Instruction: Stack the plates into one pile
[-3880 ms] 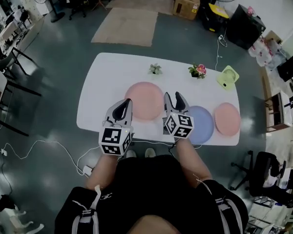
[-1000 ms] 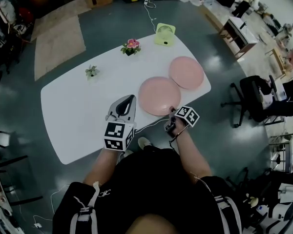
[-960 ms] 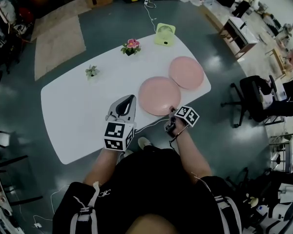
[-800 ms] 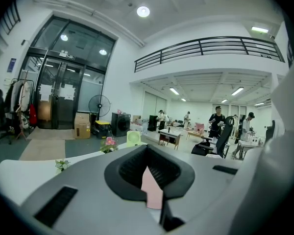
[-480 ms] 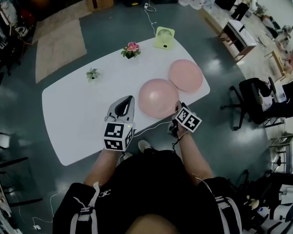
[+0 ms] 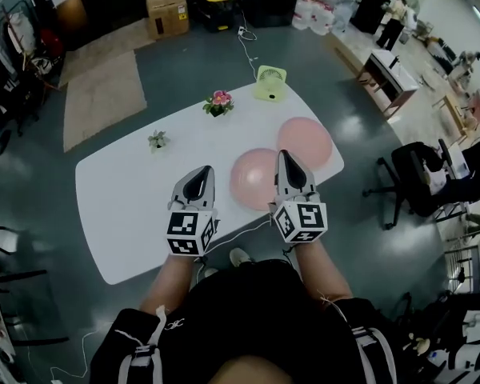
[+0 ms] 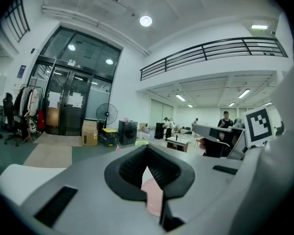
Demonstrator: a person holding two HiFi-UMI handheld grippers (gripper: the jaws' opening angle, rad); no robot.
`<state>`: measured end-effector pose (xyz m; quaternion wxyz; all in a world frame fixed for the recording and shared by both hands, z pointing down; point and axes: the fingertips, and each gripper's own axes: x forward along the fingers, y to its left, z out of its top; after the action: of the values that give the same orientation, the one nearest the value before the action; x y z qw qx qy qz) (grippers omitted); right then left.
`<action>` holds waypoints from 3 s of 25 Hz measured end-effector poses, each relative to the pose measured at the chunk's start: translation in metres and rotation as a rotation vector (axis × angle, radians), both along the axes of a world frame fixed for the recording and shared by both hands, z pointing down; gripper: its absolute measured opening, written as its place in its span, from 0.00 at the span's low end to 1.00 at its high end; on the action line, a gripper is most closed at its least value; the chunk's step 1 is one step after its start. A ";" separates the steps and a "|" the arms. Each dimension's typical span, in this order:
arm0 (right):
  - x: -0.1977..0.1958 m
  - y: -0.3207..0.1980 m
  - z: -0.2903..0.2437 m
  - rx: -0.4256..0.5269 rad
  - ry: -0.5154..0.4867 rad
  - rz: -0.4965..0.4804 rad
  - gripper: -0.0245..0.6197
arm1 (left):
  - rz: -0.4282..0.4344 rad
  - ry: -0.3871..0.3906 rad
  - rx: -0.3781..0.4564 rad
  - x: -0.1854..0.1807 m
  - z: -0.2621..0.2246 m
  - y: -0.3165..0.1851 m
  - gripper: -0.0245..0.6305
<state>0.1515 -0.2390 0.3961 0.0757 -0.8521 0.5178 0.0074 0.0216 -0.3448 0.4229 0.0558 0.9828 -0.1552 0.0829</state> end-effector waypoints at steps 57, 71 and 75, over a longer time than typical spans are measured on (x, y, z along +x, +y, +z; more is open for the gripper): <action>0.316 0.122 0.113 -0.243 -0.031 -0.596 0.28 | -0.451 -0.035 -0.016 0.274 0.022 0.193 0.06; 0.289 0.146 0.331 -0.972 0.607 -1.033 0.32 | -0.561 -0.062 -0.037 0.232 0.037 0.198 0.06; 0.290 0.149 0.363 -1.120 0.785 -1.102 0.32 | -0.581 -0.068 -0.039 0.225 0.038 0.200 0.06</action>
<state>0.4418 -0.0901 0.7590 -0.5442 -0.3288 0.7718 0.0071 0.2466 -0.1444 0.4607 0.0909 0.8926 -0.4304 0.0991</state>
